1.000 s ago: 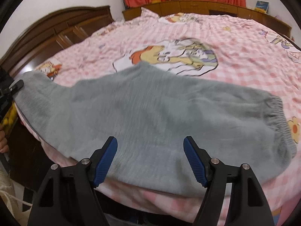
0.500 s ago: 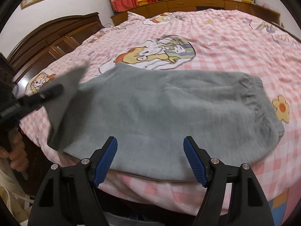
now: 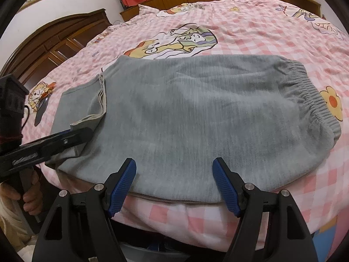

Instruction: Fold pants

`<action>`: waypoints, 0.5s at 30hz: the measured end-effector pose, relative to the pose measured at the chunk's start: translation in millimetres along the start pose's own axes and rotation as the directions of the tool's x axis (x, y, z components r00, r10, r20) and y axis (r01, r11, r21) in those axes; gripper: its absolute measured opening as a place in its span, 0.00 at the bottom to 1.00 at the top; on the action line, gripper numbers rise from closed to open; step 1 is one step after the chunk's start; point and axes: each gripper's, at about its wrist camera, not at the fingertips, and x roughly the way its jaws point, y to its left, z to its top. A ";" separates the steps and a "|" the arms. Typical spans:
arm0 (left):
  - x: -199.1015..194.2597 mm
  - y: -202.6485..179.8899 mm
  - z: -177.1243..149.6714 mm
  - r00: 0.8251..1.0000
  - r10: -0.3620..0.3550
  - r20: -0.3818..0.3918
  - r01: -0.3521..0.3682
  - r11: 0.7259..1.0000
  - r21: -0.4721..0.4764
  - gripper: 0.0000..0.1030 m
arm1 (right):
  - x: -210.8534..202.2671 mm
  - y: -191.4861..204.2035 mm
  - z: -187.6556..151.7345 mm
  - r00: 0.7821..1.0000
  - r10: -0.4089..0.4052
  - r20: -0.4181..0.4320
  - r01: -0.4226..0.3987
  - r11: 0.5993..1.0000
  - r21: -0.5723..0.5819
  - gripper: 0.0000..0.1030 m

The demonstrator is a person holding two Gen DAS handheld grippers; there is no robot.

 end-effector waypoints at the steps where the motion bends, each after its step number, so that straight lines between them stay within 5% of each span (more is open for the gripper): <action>1: -2.9 -3.4 -2.8 1.000 0.013 0.001 -0.013 1.000 0.021 0.56 | 0.6 0.0 -0.4 1.000 -0.002 -0.001 0.002 1.000 -0.002 0.73; 6: -23.9 -8.9 -14.4 0.989 0.141 0.047 -0.144 0.985 0.094 0.66 | 1.2 2.4 -0.4 1.000 -0.017 -0.003 0.017 1.000 -0.014 0.73; 10: -46.7 6.8 -26.9 0.982 0.178 0.061 -0.181 0.982 0.057 0.76 | -0.6 5.9 -1.1 1.000 -0.021 -0.006 0.021 1.000 -0.014 0.73; 15: -73.3 37.6 -50.0 0.963 0.263 0.059 -0.263 0.965 -0.013 0.77 | -3.9 17.8 -3.9 1.000 -0.005 -0.010 0.005 0.998 -0.056 0.73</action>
